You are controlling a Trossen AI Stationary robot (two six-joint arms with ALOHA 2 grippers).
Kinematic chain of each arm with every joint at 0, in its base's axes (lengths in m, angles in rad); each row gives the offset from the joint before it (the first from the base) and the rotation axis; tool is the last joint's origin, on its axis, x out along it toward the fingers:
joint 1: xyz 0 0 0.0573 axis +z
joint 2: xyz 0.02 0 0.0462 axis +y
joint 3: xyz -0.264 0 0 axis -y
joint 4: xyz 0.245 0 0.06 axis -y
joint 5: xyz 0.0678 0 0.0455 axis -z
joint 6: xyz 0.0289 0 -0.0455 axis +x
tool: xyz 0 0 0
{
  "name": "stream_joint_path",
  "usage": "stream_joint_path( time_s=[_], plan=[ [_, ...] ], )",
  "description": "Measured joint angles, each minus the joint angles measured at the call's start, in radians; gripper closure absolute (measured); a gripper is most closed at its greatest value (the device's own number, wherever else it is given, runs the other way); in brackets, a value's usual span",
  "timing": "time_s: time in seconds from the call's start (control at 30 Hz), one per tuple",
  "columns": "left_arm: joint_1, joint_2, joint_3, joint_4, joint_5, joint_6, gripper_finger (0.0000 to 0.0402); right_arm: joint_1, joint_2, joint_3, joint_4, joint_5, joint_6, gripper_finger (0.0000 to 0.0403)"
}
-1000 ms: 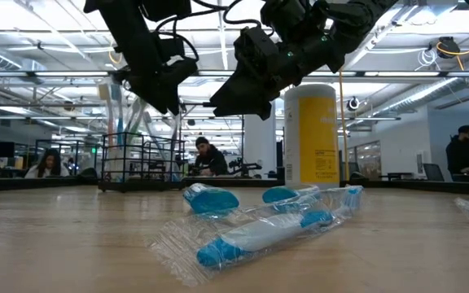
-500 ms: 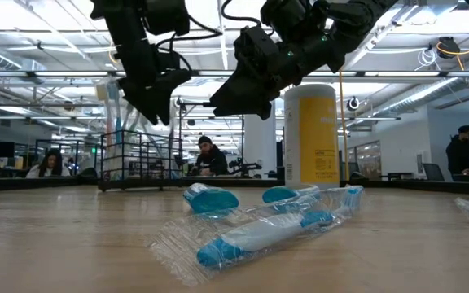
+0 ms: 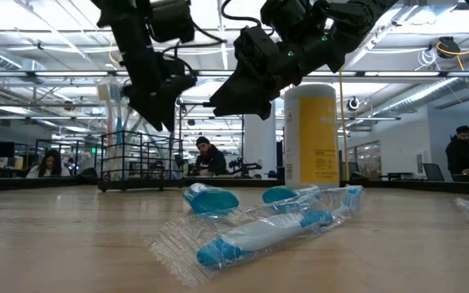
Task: Pick & Place toothbrushing station
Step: Move the black wire organizer from top to the center of the table
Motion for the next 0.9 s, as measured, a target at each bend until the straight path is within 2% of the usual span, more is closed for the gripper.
stream_joint_path(
  time_s=[0.2, 0.57, 0.9],
  plan=[
    [-0.006, 0.054, 0.000, -0.005, -0.040, 0.035, 0.0241, 0.000, 0.000, 0.000, 0.000, 0.000, 0.000, 0.0236],
    [-0.013, 0.056, -0.001, -0.007, 0.004, 0.037, 0.0243, 0.000, 0.000, 0.000, 0.000, 0.000, 0.000, 0.0236],
    [-0.015, 0.058, -0.005, -0.030, 0.039, 0.060, 0.0324, 0.000, 0.000, 0.000, -0.001, 0.000, 0.000, 0.0236]
  ],
)
